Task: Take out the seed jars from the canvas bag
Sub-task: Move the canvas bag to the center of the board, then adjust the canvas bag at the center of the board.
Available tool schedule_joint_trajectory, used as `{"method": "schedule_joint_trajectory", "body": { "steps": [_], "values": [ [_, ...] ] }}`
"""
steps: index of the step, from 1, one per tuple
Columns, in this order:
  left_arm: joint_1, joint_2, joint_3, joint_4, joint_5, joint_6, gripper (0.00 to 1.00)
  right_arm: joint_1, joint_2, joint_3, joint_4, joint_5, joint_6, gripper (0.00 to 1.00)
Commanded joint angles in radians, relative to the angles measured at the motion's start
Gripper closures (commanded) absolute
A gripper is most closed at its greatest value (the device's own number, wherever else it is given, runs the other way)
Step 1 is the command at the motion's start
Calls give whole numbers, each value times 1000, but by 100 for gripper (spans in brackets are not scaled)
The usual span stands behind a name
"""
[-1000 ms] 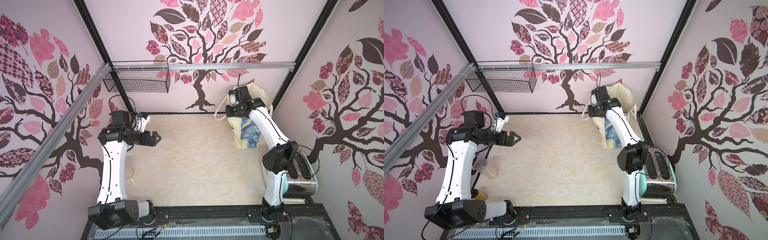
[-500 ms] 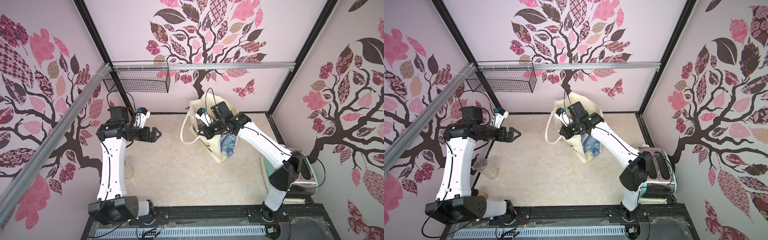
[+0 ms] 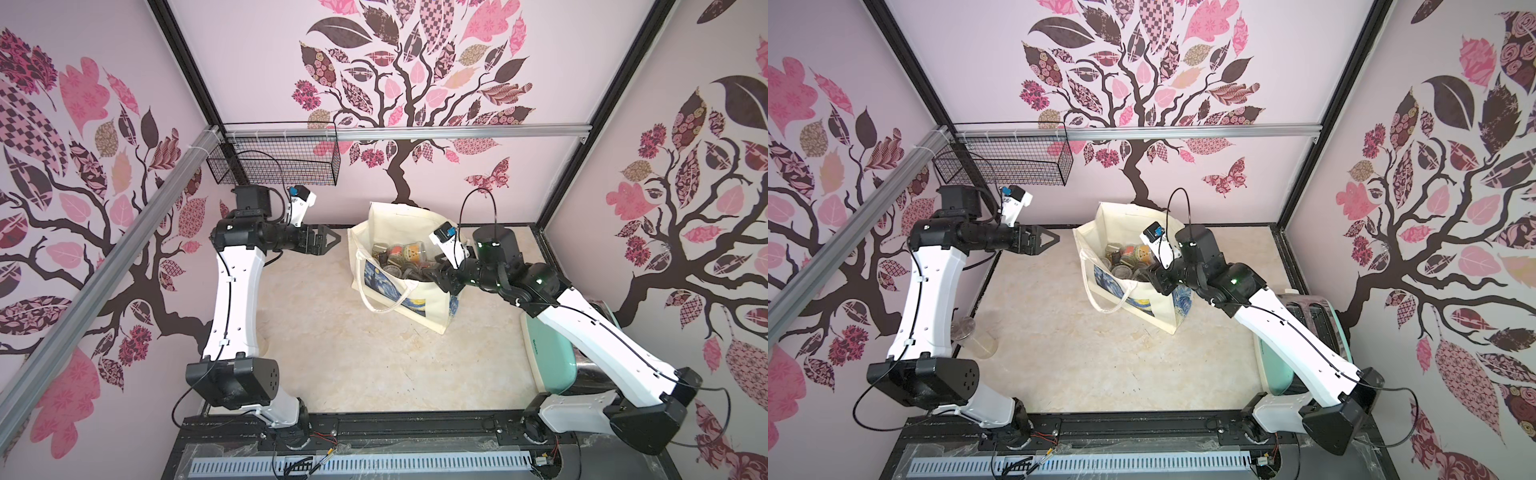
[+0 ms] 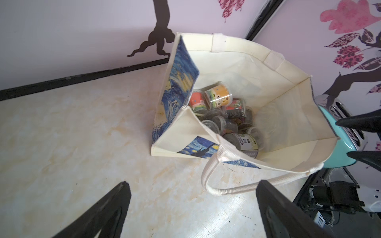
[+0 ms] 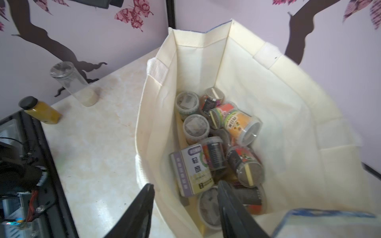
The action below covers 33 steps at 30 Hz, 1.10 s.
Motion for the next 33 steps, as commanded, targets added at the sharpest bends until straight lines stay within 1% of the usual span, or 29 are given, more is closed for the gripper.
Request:
{"method": "schedule_joint_trajectory", "body": {
  "steps": [1, 2, 3, 4, 6, 9, 11, 13, 14, 17, 20, 24, 27, 29, 31, 32, 33],
  "values": [
    [-55, 34, 27, 73, -18, 32, 2, -4, -53, -20, 50, 152, 61, 35],
    [-65, 44, 27, 103, -46, 29, 2, -3, -62, -24, 57, 193, 89, 32],
    [-72, 54, 27, 127, -69, 25, 2, -4, -67, -24, 60, 235, 117, 26],
    [-77, 67, 27, 151, -87, 14, 2, -3, -70, -22, 56, 288, 159, 18],
    [-89, 95, 70, 179, -118, -6, 3, -5, -73, -14, 35, 373, 236, 15],
    [-99, 142, 105, 208, -110, -17, 3, -8, -60, 7, -39, 513, 387, 13],
    [-100, 165, 118, 240, -114, -37, 3, -19, -34, 39, -109, 546, 497, 12],
    [-103, 187, 127, 262, -118, -49, 3, -35, -2, 73, -182, 546, 612, 12],
    [-106, 200, 129, 275, -113, -52, 3, -47, 14, 83, -210, 525, 661, 13],
    [-116, 239, 141, 292, -115, -38, 3, -91, 34, 69, -214, 444, 730, 17],
    [-128, 287, 187, 255, -130, -19, 3, -102, 45, 68, -204, 404, 739, 22],
    [-140, 329, 213, 232, -121, -11, 6, -103, 81, 85, -218, 381, 732, 23],
    [-167, 342, 226, 208, -168, -18, 8, -103, 101, 94, -223, 346, 737, 26],
    [-197, 349, 230, 176, -183, 12, 8, -103, 112, 88, -223, 347, 736, 26],
    [-224, 353, 230, 160, -207, 40, 9, -105, 121, 89, -219, 351, 733, 29],
    [-235, 353, 229, 164, -231, 46, 12, -105, 125, 91, -215, 352, 732, 32],
    [-239, 358, 229, 171, -252, 44, 17, -104, 128, 93, -213, 352, 733, 36]
  ]
}}
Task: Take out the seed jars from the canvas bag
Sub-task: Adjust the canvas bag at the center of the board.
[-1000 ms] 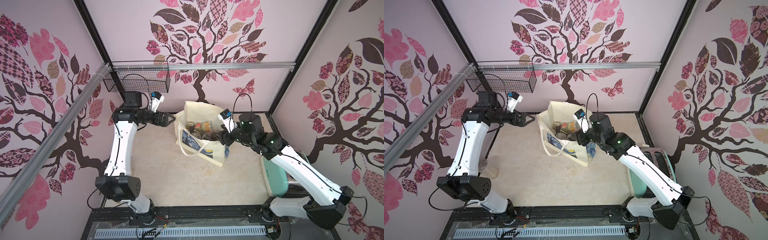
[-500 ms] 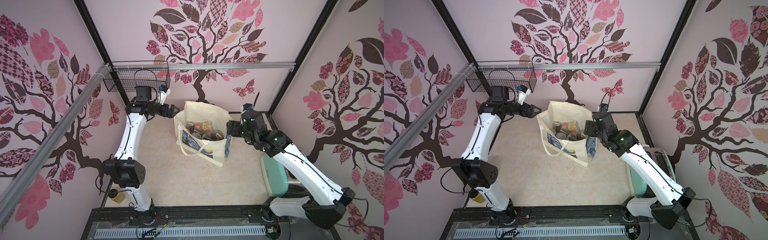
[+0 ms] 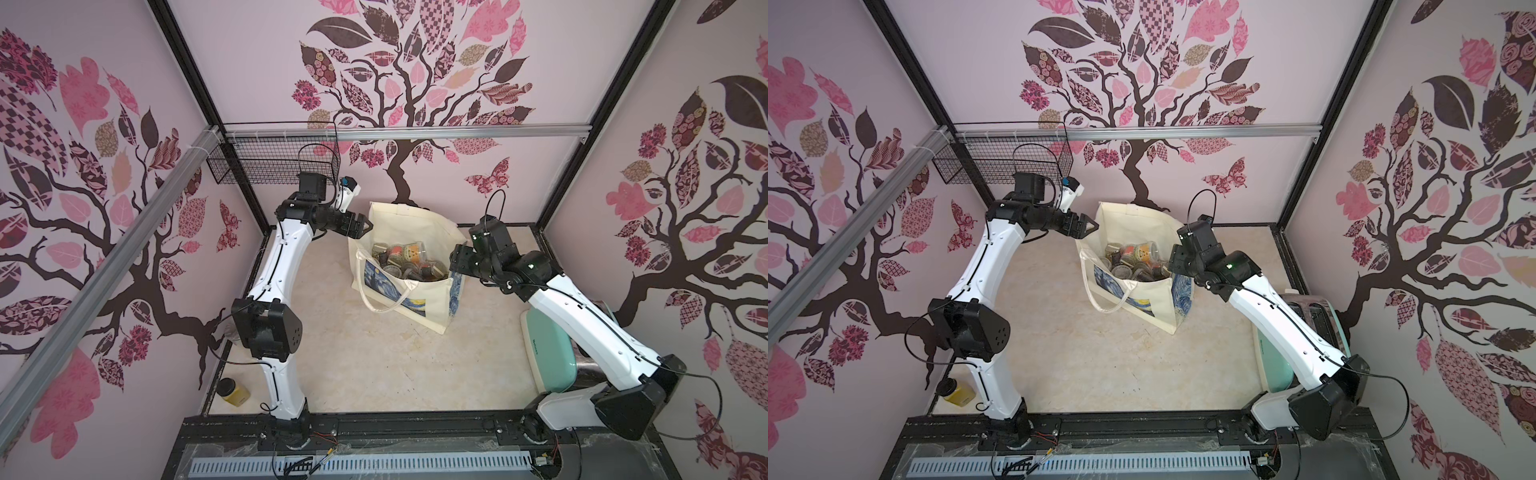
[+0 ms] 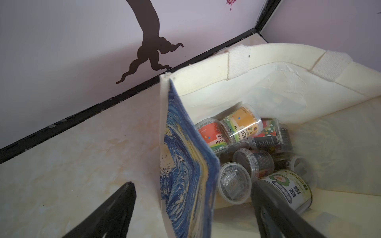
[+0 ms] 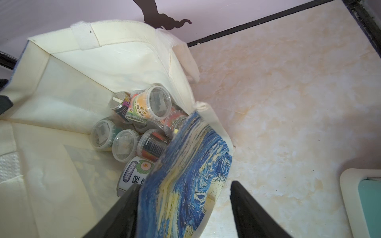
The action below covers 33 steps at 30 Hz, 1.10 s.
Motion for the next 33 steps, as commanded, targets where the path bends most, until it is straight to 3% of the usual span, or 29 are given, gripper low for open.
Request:
{"method": "schedule_joint_trajectory", "body": {
  "steps": [1, 5, 8, 9, 15, 20, 25, 30, 31, 33],
  "values": [
    [-27, 18, 26, -8, -79, 21, 28, -1, 25, 41, -15, -5, 3, 40],
    [-27, 39, 88, -32, -176, -9, 71, 0, 33, 39, 16, -15, -25, 59],
    [-27, 28, 91, -49, -226, -8, 96, 0, 49, 61, 38, -23, -49, 83],
    [-25, 22, 85, -51, -229, -8, 100, -1, 54, 70, 42, -24, -61, 87],
    [-7, -28, 69, -88, -224, -16, 100, -2, 124, 158, 42, 66, -176, 94],
    [49, -90, 16, -69, -146, -77, 100, -30, 179, 256, 59, 134, -250, 96],
    [65, -139, -47, -61, -128, -93, 100, -38, 178, 286, 92, 81, -274, 97],
    [65, -174, -98, -53, -110, -109, 100, -38, 128, 197, 109, 56, -258, 94],
    [64, -183, -115, -42, -97, -113, 98, -38, 118, 176, 107, 52, -257, 91],
    [65, -197, -143, -22, -69, -100, 67, -38, 93, 133, 114, 46, -255, 80]
  ]
}}
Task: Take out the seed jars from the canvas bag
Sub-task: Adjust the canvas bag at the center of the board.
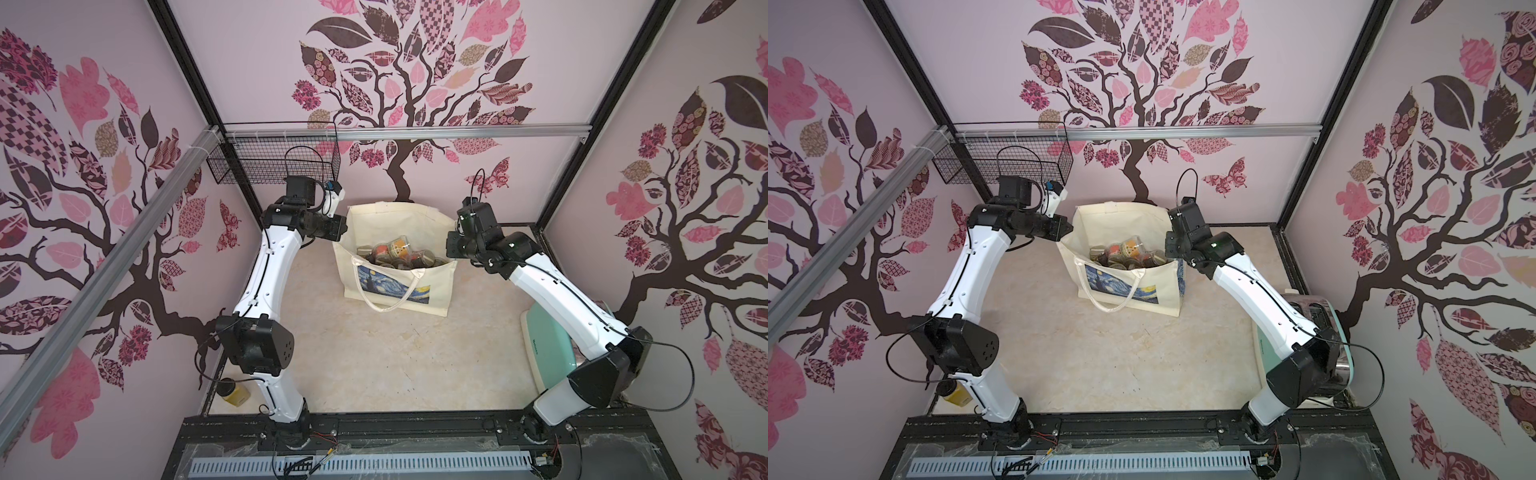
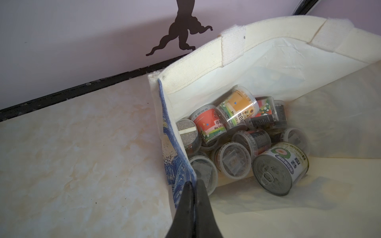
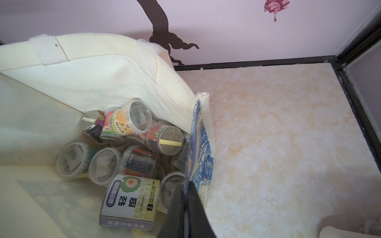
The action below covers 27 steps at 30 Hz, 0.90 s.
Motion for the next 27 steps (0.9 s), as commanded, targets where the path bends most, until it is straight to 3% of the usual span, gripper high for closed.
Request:
{"method": "schedule_joint_trajectory", "body": {
  "steps": [1, 3, 8, 11, 19, 27],
  "values": [
    [6, -52, -28, 46, 48, 3, 57, -5, -95, -46, 55, 9, -10, 79],
    [7, -48, -22, 52, 34, 11, 51, -5, -106, -62, 60, 14, -14, 76],
    [6, 2, 61, 21, 46, -12, 32, -5, -90, 8, 7, 26, -51, 47],
    [7, 33, 93, 13, 59, -41, 25, -5, -54, 72, -42, 36, -52, 37],
    [6, 45, 71, -116, 3, 10, 17, -5, 27, 165, -185, -87, 42, 38],
    [12, -135, -189, -89, -55, 50, 17, -5, -29, 92, -265, -121, -3, 41]
  ]
}}
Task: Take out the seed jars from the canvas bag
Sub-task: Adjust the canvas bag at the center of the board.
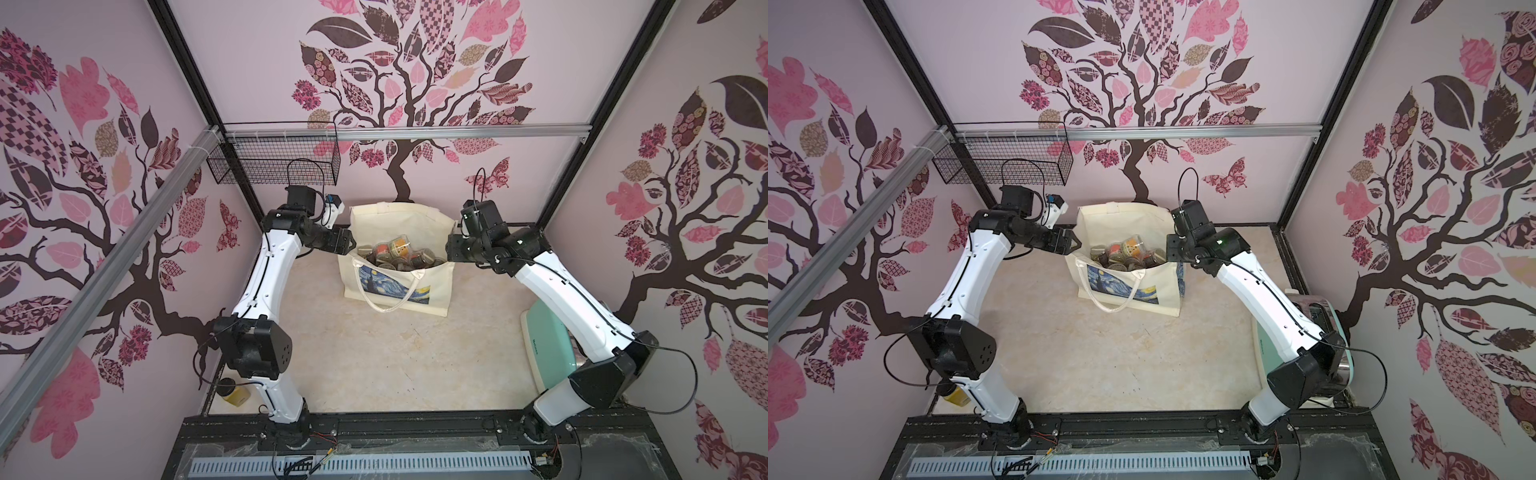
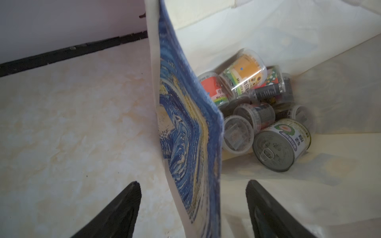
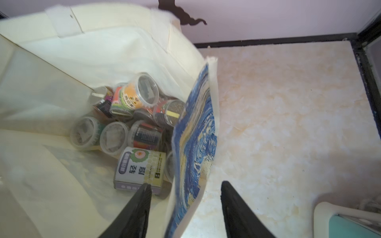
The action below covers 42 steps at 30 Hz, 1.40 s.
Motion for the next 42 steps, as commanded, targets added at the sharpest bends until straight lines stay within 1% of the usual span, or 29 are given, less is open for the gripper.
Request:
{"method": "schedule_joint_trajectory", "body": {
  "steps": [1, 5, 8, 10, 12, 14, 15, 17, 20, 23, 26, 29, 32, 34, 36, 38, 40, 42],
  "values": [
    [6, -104, -93, -8, -28, 30, 17, -4, -47, 7, -46, -40, -23, 40],
    [4, -182, -208, 15, -36, 22, 18, -3, -89, 15, 39, -126, -124, 40],
    [5, -227, -281, 16, -41, 30, 18, 4, -85, 57, 116, -260, -164, 41],
    [5, -253, -317, 8, -36, 40, 18, 46, -54, 104, 145, -340, -183, 42],
    [5, -280, -350, -1, -32, 49, 18, 115, 1, 167, 147, -385, -210, 41],
    [5, -305, -380, -1, -27, 48, 18, 151, 71, 235, 118, -419, -212, 41],
    [6, -320, -399, 2, -20, 46, 18, 165, 107, 263, 101, -420, -205, 41],
    [5, -348, -429, 5, -10, 47, 18, 181, 165, 306, 66, -381, -197, 42],
    [4, -391, -464, 2, -16, 58, 18, 220, 221, 327, 11, -225, -193, 42],
    [4, -431, -505, -2, -24, 76, 19, 262, 225, 258, -38, -127, -151, 42],
    [5, -456, -549, -4, -18, 95, 19, 323, 187, 130, -68, -42, -122, 41],
    [4, -458, -562, -25, -14, 94, 19, 356, 149, 47, -130, -17, -68, 42],
    [5, -458, -548, -60, 11, 106, 19, 386, 92, -44, -143, -38, -39, 44],
    [6, -448, -512, -95, 41, 111, 18, 390, 58, -102, -127, -104, -27, 45],
    [7, -433, -453, -156, 102, 126, 15, 392, 29, -151, -91, -170, -8, 45],
    [7, -410, -374, -235, 203, 166, 11, 395, -5, -209, -31, -218, 11, 46],
    [8, -392, -303, -280, 274, 185, 7, 397, -22, -234, 8, -228, 31, 46],
    [15, -368, -239, -281, 304, 153, 5, 400, -24, -239, 24, -241, 49, 46]
  ]
}}
